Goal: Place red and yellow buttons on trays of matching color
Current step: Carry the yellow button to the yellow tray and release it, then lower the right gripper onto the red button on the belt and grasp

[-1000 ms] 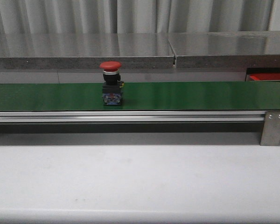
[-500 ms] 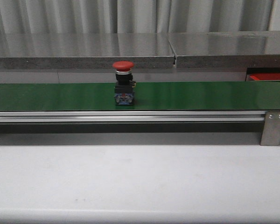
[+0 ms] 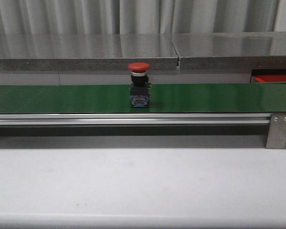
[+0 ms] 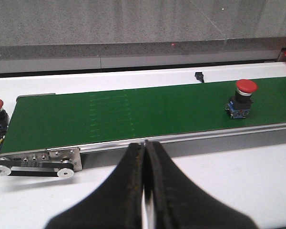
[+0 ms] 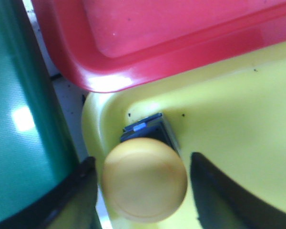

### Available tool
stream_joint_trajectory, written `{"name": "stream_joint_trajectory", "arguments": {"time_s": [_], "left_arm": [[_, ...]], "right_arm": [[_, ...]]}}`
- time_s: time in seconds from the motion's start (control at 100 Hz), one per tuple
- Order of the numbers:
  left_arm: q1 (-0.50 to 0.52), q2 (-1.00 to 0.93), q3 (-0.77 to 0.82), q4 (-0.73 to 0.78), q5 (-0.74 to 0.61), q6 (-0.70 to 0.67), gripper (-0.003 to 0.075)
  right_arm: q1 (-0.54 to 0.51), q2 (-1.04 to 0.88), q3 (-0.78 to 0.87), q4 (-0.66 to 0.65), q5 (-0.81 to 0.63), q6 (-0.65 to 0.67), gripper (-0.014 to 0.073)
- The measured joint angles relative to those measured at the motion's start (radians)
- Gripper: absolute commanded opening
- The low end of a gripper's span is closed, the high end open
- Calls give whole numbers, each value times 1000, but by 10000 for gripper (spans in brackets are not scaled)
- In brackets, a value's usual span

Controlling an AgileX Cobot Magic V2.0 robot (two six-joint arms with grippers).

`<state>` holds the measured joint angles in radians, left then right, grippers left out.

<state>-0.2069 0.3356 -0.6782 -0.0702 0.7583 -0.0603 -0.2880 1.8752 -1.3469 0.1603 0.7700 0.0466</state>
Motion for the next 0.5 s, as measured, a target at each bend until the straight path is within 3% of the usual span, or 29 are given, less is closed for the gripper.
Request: {"name": "stream_joint_trajectory", "arguments": {"time_s": [0.5], "left_arm": [[0,0,0,0,1,0,-20]], "right_arm": [[-2,-138,4,-6,-2,-10,543]]}}
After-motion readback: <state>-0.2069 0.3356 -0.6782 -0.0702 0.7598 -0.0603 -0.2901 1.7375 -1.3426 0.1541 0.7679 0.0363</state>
